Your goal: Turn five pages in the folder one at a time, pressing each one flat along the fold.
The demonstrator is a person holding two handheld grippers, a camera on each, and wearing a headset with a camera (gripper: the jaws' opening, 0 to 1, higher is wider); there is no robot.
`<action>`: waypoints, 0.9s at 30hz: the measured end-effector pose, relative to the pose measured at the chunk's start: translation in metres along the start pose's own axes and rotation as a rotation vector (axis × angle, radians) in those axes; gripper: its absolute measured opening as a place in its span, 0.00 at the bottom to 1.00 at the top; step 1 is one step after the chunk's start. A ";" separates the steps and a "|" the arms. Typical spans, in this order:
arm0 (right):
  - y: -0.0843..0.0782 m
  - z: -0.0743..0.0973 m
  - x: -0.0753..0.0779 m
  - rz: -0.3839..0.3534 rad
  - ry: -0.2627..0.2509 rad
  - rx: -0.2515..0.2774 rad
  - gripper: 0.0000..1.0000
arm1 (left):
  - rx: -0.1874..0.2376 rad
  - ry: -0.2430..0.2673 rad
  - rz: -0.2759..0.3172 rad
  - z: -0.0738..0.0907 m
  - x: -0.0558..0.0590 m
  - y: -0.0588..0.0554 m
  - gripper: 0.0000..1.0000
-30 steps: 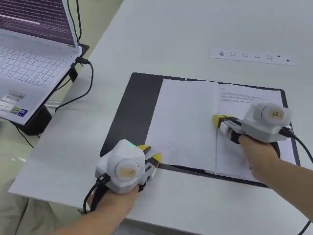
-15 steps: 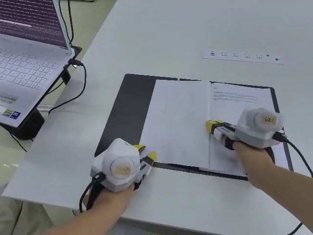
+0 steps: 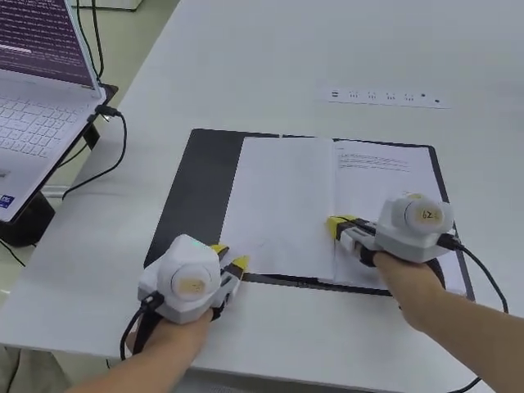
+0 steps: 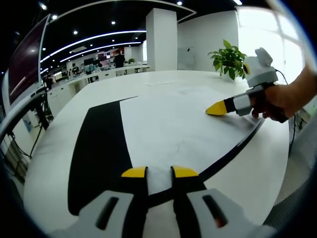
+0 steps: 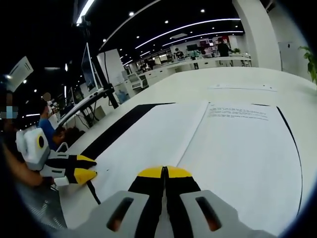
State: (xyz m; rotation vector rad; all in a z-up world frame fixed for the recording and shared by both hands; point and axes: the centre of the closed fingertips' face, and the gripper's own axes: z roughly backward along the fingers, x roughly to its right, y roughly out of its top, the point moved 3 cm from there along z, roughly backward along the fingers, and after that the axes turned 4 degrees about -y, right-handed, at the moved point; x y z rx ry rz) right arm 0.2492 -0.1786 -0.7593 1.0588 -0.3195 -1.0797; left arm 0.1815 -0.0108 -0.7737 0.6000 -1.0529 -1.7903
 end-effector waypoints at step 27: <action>-0.034 0.032 -0.025 0.027 0.021 -0.049 0.00 | 0.007 0.003 0.030 0.000 0.000 0.002 0.17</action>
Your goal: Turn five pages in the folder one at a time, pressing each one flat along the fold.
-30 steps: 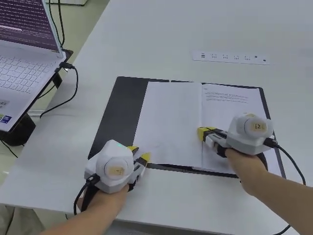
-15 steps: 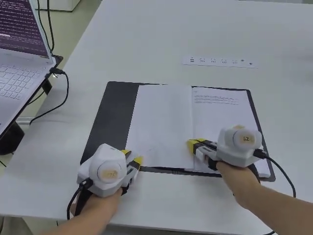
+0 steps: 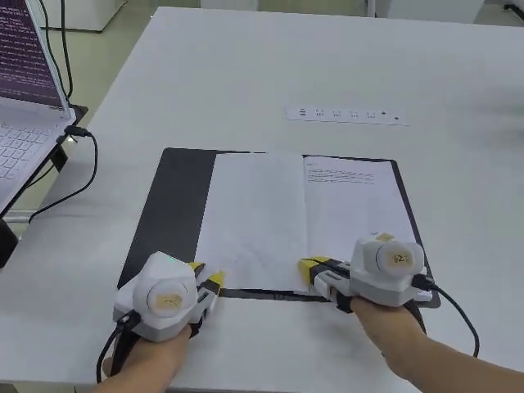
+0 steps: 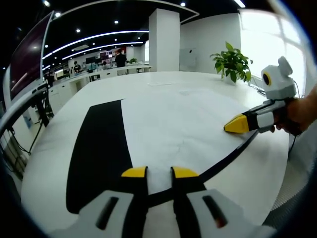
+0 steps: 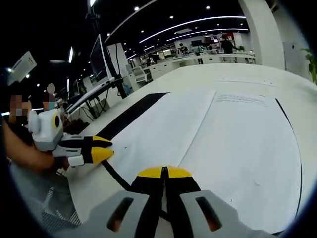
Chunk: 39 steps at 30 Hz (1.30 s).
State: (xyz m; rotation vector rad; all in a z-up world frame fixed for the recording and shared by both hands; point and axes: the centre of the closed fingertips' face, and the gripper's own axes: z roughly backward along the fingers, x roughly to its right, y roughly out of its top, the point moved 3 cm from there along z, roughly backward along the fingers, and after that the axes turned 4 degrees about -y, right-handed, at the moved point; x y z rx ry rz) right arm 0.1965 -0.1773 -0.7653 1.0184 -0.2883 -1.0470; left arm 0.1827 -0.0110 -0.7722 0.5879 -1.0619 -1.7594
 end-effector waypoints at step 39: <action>-0.005 0.062 -0.030 -0.112 0.023 0.019 0.00 | -0.024 0.005 0.055 0.003 -0.001 0.002 0.15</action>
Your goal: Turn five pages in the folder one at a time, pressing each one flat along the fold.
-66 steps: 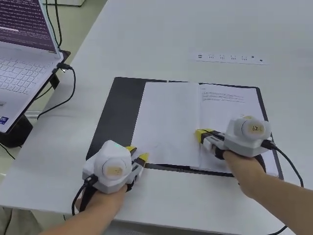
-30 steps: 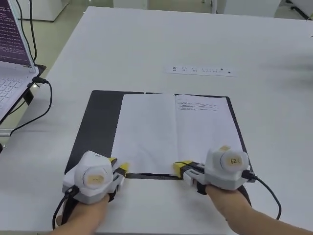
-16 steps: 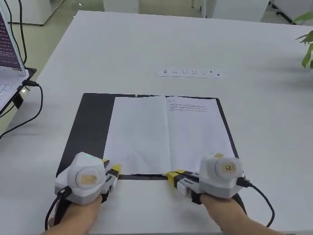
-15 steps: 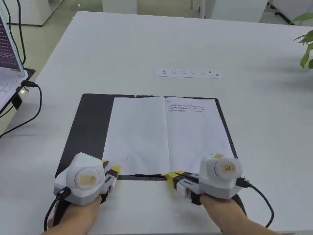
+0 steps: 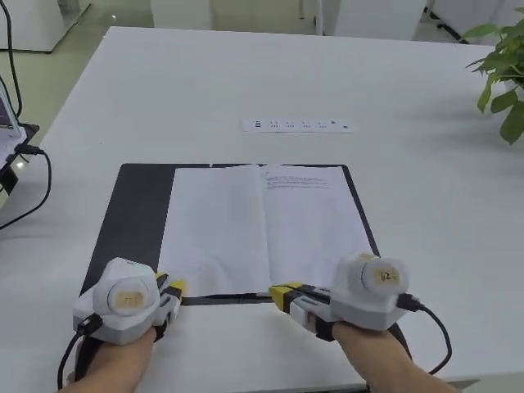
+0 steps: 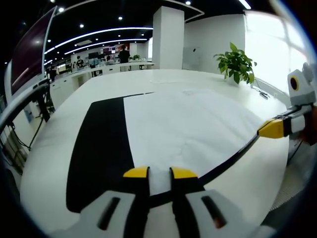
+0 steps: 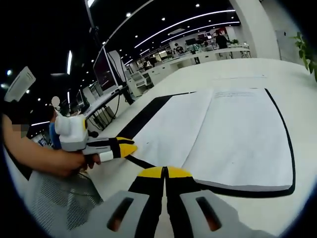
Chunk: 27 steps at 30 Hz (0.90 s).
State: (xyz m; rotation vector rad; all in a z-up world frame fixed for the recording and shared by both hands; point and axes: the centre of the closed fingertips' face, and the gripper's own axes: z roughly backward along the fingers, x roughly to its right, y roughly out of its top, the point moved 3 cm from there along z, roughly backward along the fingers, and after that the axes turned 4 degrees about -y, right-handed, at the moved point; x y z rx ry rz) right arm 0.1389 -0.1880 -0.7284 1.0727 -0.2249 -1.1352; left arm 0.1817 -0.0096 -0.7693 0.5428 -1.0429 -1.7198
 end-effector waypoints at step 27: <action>0.024 0.042 0.022 -0.043 -0.072 0.036 0.13 | 0.027 -0.073 0.055 0.012 0.025 0.029 0.27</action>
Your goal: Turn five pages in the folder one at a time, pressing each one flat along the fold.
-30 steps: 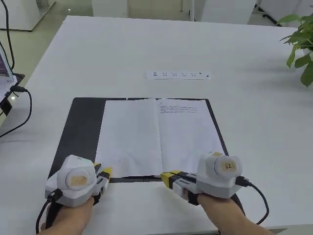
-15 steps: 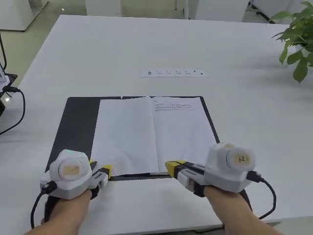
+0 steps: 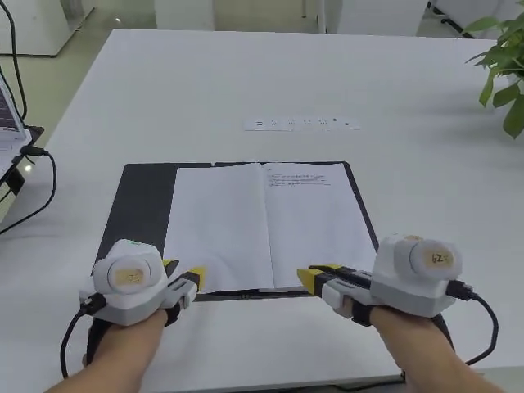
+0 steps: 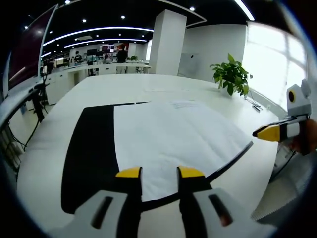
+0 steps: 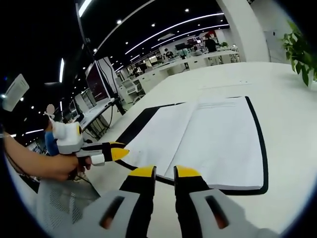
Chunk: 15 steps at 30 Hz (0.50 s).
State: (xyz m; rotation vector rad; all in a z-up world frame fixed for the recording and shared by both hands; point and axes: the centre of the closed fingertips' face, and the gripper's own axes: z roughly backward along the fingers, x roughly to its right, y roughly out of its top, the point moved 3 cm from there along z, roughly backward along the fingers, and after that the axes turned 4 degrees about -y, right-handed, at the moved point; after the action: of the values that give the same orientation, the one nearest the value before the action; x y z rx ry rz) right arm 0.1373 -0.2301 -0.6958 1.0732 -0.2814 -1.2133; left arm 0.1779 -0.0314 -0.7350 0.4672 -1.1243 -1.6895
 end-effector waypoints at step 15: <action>-0.005 0.031 0.013 0.083 -0.026 -0.048 0.26 | 0.024 -0.059 0.000 0.035 0.021 0.012 0.38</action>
State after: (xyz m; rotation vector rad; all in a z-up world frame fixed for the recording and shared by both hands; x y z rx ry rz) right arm 0.1182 -0.2572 -0.6886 0.9958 -0.3126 -1.1552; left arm 0.1497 -0.0343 -0.7040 0.4344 -1.1886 -1.7011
